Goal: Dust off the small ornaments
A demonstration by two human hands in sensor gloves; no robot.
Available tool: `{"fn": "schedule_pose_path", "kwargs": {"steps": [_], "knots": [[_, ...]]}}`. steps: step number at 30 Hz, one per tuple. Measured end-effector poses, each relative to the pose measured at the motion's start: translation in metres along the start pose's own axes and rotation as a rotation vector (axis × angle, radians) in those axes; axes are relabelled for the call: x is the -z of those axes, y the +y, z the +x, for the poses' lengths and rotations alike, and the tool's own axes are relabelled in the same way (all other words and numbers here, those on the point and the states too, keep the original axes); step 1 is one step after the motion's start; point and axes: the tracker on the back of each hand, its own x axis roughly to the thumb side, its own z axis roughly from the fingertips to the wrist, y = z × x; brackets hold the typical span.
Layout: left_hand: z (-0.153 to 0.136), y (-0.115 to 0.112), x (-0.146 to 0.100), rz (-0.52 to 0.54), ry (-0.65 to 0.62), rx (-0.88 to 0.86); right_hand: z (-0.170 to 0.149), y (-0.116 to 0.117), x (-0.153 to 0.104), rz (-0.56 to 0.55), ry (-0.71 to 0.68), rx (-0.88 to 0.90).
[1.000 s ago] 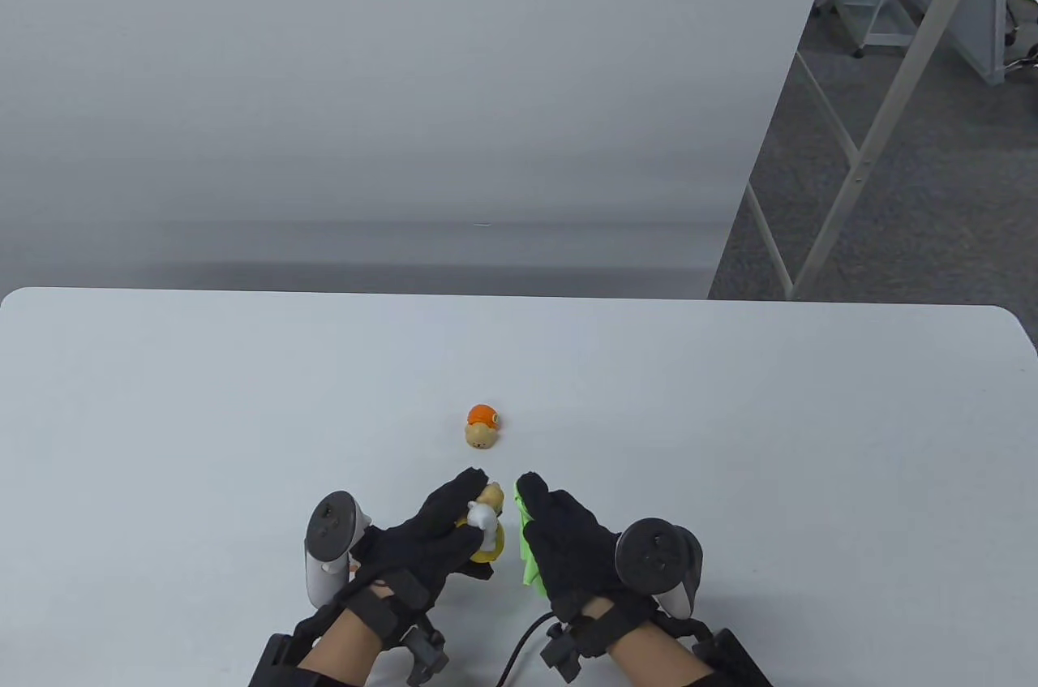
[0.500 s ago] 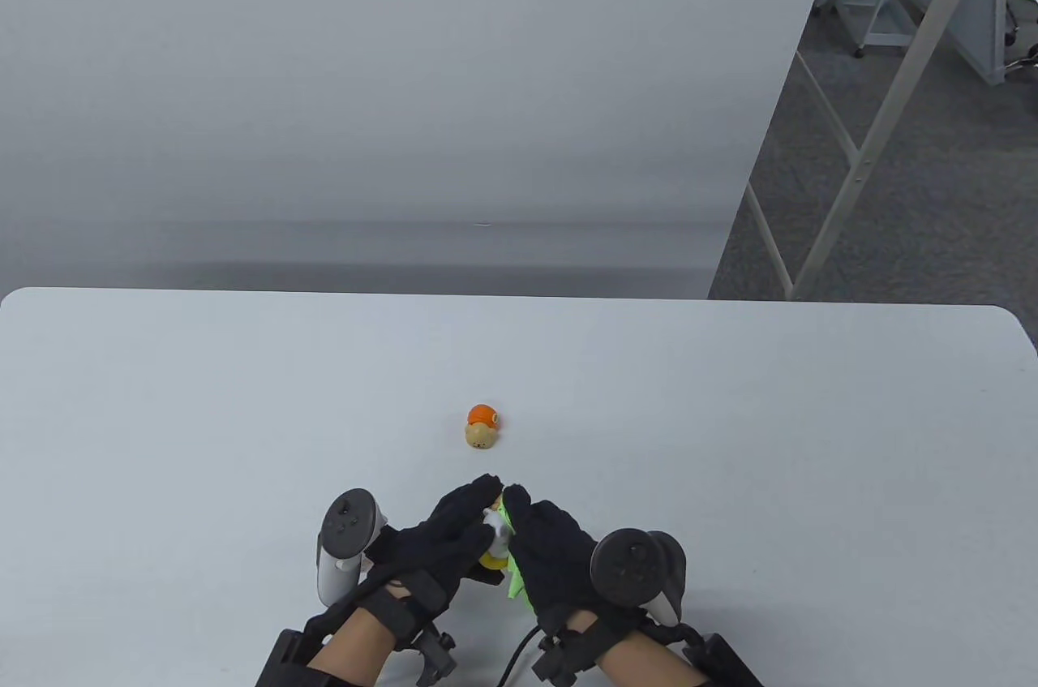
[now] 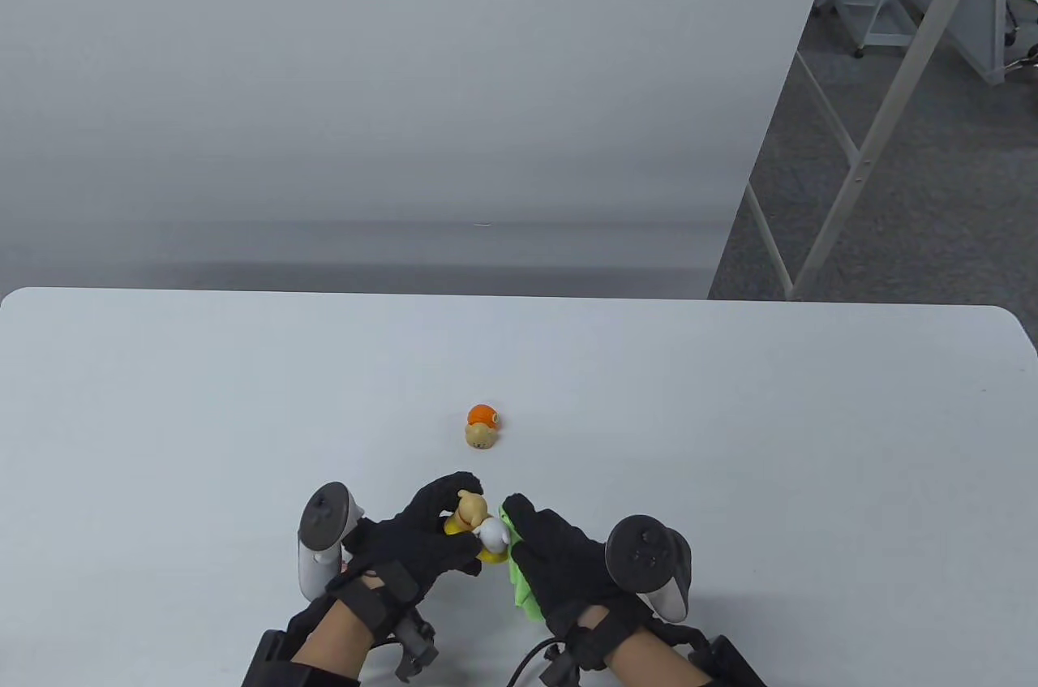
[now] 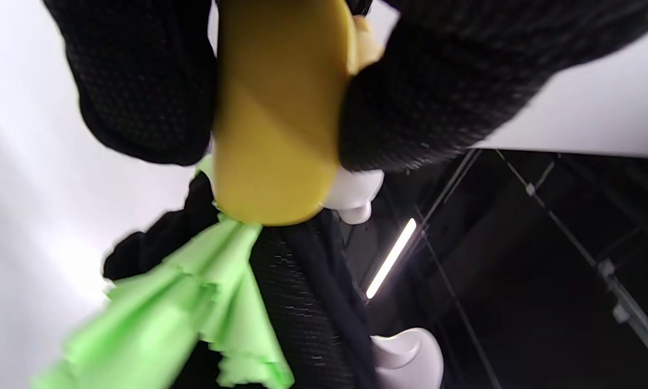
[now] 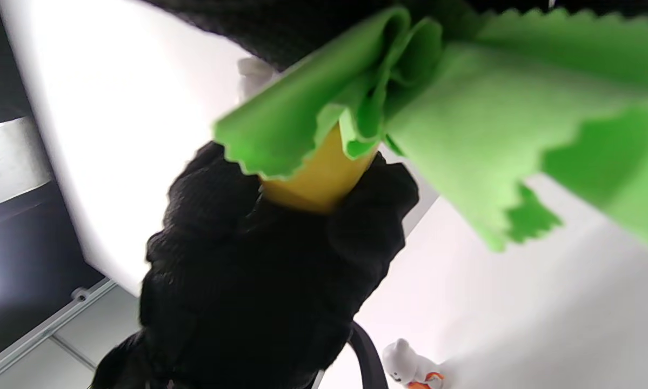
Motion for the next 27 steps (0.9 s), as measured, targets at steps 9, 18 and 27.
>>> {"fn": "schedule_pose_path", "kwargs": {"steps": [9,18,27], "knots": [[0.009,-0.011,-0.001,0.011,-0.056,0.083,0.001,0.004,0.003,0.073,0.027,0.038],[0.016,-0.006,-0.006,0.167,-0.054,0.303,0.011,0.006,0.002,0.110,-0.059,-0.010],[0.003,-0.005,-0.001,-0.092,-0.047,-0.158,-0.010,-0.008,0.003,0.063,0.045,0.095]]}}
